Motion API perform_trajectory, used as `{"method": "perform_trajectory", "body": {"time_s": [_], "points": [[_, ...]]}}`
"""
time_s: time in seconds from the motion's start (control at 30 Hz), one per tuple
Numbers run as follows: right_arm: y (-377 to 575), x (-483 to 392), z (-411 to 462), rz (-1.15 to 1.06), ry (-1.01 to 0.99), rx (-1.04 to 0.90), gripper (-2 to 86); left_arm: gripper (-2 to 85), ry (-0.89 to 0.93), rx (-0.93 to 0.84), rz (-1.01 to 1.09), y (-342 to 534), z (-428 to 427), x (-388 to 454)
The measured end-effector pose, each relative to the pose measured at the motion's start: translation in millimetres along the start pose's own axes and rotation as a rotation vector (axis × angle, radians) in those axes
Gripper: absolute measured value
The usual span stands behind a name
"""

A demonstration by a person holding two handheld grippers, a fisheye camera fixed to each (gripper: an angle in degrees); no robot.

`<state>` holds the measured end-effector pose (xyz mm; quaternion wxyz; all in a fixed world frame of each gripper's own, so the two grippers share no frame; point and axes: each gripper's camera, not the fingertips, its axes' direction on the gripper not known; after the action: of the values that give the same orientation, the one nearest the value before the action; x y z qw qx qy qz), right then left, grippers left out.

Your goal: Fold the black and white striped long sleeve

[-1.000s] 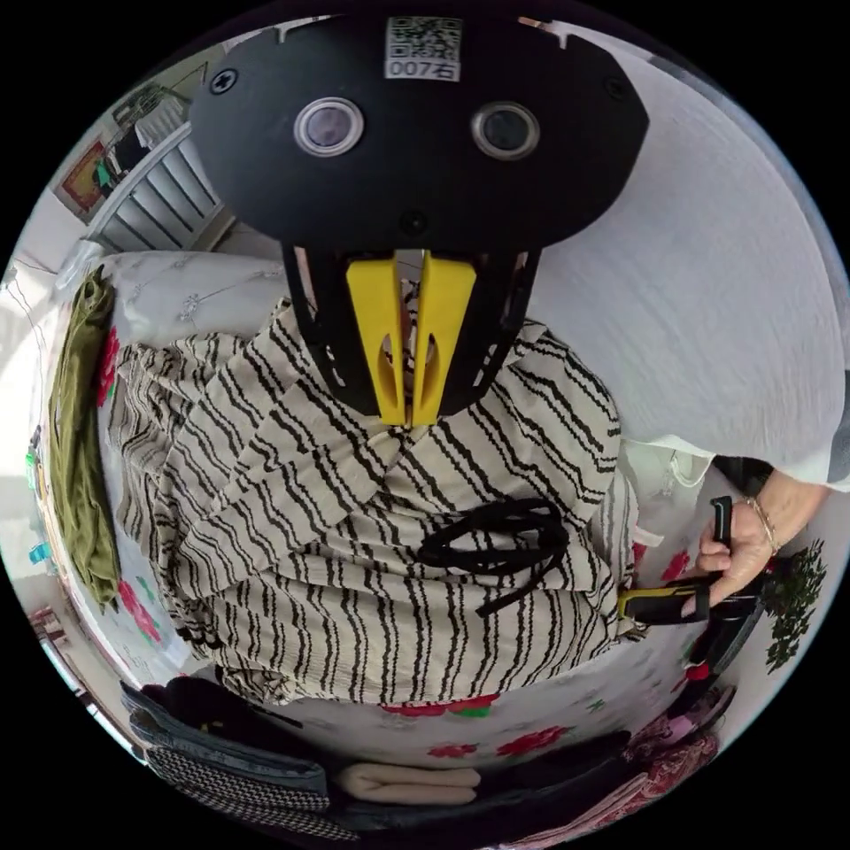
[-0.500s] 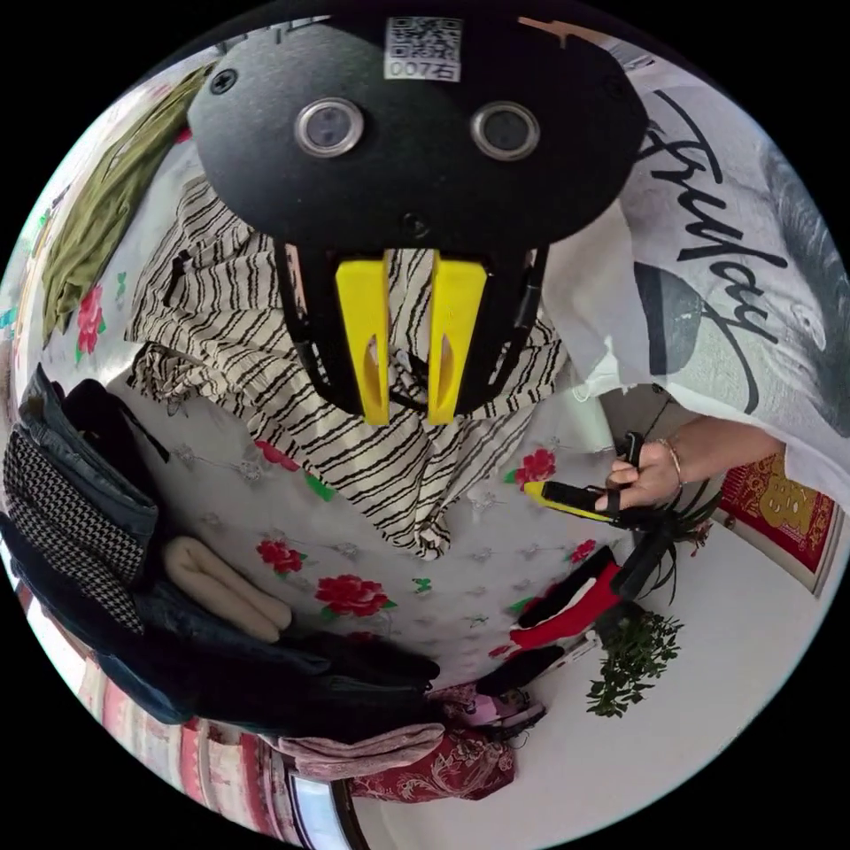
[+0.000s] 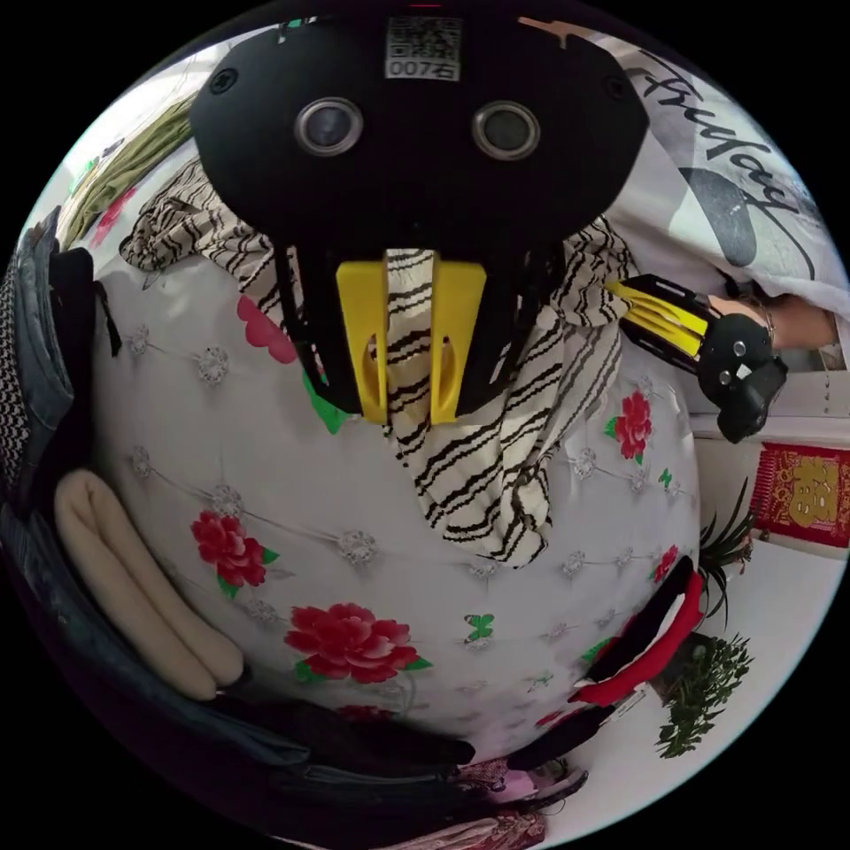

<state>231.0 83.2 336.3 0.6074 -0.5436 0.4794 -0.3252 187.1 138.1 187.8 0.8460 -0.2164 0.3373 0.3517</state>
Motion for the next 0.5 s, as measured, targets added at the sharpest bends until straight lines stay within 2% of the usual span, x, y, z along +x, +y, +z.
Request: {"method": "perform_trajectory", "body": {"time_s": [0.13, 0.23, 0.37, 0.5], "points": [[45.5, -2.8, -24.3, 0.043, 0.109, 0.146, 1.4, -0.7, -0.070, 0.156, -0.086, 23.3, -18.0, -11.3], [108.8, 7.3, -81.7, 0.181, 0.164, 0.371, 0.5, -0.8, -0.143, 0.320, -0.104, 41.3, -54.7, -5.4], [225.7, -24.1, -169.2, 0.245, 0.190, 0.746, 0.1, -0.8, -0.269, 0.589, 0.059, 62.4, -118.3, 62.2], [328.5, -103.8, -221.3, 0.239, 0.411, 1.023, 0.0, -0.8, -0.411, 0.877, 0.290, 102.5, -155.0, 167.1]]}}
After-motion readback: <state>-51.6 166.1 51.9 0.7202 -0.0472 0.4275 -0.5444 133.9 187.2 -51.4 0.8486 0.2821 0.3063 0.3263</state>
